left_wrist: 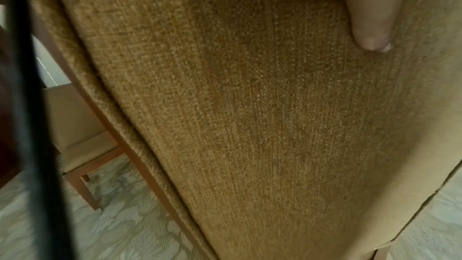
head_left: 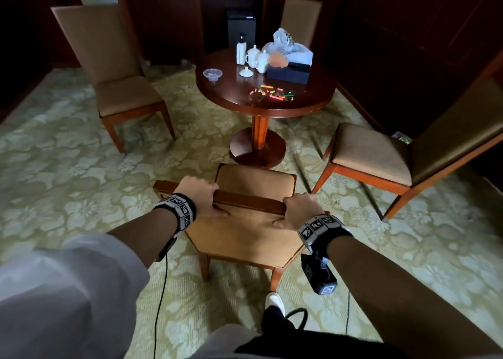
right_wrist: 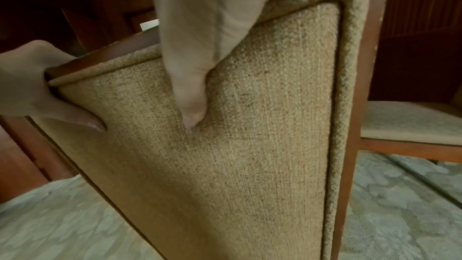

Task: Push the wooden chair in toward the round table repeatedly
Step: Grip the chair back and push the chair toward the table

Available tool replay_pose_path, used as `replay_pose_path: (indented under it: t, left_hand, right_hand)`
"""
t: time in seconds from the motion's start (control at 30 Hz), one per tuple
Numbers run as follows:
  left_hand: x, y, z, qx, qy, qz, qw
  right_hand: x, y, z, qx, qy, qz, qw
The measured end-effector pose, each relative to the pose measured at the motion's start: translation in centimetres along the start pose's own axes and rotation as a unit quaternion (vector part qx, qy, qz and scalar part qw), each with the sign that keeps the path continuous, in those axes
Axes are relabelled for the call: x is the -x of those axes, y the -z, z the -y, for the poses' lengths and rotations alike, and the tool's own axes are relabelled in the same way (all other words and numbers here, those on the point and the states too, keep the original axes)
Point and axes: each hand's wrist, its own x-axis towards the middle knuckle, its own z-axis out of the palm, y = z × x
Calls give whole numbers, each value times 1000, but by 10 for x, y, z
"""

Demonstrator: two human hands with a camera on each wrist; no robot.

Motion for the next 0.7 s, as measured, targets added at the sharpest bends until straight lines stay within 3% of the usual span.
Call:
replay_pose_path:
  t: [0.5,0.7]
  left_hand:
    - [-95,25,-3,5,17,-16,1000]
    - [-121,22,15,3,49,-9,999]
  right_hand:
    - [-94,4,-69,1,-20,-7,1000]
    - [-121,8,-73,-3,8,-13,1000]
